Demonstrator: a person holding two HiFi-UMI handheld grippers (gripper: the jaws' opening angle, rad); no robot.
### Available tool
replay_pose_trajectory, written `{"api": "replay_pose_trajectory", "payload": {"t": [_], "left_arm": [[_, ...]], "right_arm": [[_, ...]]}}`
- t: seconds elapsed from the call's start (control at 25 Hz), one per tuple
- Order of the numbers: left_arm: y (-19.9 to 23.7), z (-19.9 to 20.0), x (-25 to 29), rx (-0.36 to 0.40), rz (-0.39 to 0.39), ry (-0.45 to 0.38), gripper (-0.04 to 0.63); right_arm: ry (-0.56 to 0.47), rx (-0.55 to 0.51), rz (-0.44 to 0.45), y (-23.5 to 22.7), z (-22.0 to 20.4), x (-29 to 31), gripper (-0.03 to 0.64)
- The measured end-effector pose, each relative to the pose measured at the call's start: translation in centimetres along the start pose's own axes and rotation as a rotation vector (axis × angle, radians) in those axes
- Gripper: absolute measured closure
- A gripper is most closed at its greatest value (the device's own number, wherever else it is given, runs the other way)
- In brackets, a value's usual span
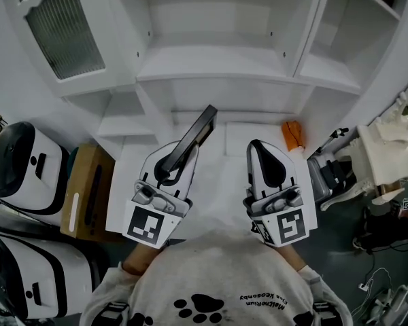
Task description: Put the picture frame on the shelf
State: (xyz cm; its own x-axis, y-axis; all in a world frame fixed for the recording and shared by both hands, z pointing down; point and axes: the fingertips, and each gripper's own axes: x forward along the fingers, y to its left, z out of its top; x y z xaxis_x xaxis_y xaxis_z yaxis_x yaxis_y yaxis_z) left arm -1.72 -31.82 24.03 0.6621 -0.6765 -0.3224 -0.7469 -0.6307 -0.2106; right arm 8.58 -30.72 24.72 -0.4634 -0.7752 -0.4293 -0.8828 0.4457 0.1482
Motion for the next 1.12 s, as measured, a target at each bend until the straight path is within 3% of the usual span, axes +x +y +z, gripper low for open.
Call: {"api": "replay_pose_trajectory", "payload": {"t": [0.44,0.76,1.12], "left_arm": [[1.4,0.5,3.2,0.199,-0.008,0.055,0.569],[2.8,1.4,6.0,0.449,-0.002,0.108,0.569],[5.2,2.3,8.4,0.606,0.045,0.116,0.569]], "right_arm": [[-0.028,-0.023,0.030,-1.6,0.4,2.0,0.581],[-0.029,-0.017,0.042,-3.0,0.2,3.6,0.581],[-0.027,-0.017,0.050,-3.7,0.2,5.5,0.581]]}}
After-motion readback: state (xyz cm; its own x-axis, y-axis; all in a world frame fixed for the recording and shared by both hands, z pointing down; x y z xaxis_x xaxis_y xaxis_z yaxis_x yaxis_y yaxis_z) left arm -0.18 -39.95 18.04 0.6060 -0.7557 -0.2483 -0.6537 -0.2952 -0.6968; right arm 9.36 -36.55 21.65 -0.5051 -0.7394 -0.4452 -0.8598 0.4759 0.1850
